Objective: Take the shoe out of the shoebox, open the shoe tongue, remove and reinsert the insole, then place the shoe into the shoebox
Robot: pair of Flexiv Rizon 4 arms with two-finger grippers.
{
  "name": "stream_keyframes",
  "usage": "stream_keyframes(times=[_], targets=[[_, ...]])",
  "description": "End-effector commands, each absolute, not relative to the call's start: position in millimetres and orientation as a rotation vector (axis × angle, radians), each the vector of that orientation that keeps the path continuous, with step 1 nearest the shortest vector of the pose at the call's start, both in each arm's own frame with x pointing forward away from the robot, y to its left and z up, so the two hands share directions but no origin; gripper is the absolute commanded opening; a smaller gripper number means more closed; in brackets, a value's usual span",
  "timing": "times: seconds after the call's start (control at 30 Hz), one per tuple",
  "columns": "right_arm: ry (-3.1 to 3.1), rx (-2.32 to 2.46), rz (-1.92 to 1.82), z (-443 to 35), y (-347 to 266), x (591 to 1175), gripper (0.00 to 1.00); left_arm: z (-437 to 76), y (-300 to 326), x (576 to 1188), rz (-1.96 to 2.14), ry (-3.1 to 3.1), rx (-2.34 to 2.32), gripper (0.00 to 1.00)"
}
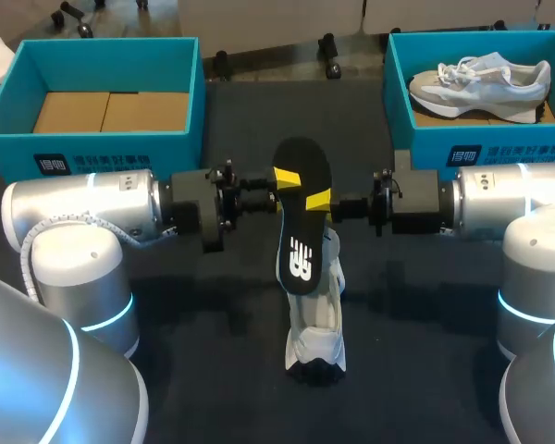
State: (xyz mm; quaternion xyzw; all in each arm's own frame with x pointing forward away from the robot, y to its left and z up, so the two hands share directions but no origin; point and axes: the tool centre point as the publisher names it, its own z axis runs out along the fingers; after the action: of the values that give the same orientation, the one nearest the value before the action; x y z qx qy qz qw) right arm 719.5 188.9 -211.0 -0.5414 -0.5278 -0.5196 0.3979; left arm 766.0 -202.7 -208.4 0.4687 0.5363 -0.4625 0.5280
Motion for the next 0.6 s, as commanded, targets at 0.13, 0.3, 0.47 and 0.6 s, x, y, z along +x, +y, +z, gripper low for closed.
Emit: stream_keyframes(times=[0.13, 0.3, 0.47, 0.6], targets=[[-1.337, -1.376, -1.317, -211.3, 190.9, 718.6, 0.00, -211.6, -208.6, 770.8, -1.109, 1.272, 1.141, 0.17], [-1.337, -1.376, -1.317, -211.3, 190.9, 718.6, 0.00, -213.3, -211.0, 773.3, -1.106, 1.271, 1.146, 0.01], [-1.337, -1.376, -1.317, -211.3, 190.9, 718.6, 0.00, -215.7, -213.7, 773.5, -1.107, 1.267, 1.156, 0.00], [-1.337, -1.376, -1.317, -211.3, 190.9, 718.6, 0.33, -216.3, -212.7, 772.5, -1.108, 1.266, 1.160, 0.00]])
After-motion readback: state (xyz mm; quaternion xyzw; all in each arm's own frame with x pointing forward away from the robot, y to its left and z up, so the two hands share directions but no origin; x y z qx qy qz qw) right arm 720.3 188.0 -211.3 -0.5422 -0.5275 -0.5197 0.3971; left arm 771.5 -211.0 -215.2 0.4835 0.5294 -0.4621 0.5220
